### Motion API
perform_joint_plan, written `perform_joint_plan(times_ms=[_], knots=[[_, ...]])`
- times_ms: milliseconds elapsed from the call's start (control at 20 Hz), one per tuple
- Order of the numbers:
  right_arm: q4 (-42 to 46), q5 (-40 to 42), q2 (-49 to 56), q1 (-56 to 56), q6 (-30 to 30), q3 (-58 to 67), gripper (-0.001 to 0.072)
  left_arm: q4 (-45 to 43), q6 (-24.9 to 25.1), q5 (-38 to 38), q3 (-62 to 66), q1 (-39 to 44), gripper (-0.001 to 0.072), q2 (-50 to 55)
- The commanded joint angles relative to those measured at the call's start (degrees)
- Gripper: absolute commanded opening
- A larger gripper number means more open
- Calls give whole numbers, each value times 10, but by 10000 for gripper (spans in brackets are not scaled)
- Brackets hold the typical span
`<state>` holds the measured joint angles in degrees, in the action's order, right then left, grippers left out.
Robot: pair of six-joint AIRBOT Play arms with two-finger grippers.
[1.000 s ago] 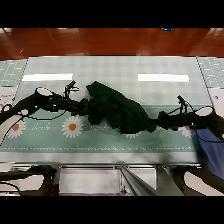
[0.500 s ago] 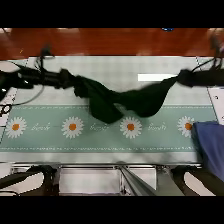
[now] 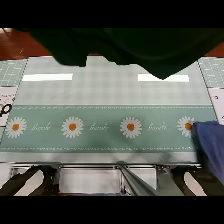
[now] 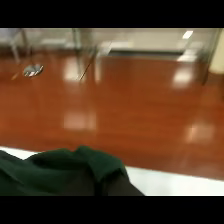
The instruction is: Fold the shirts.
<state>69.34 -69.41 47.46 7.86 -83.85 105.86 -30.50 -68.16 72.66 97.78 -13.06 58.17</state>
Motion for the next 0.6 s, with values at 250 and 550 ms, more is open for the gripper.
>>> perform_joint_plan(times_ms=[250,550], knots=[[200,-162,-119,-1,-75,28,27,-275,-66,94,-24,-44,21,-171],[197,-201,-120,0,-76,-89,27,-265,-76,101,-355,-44,21,-239]])
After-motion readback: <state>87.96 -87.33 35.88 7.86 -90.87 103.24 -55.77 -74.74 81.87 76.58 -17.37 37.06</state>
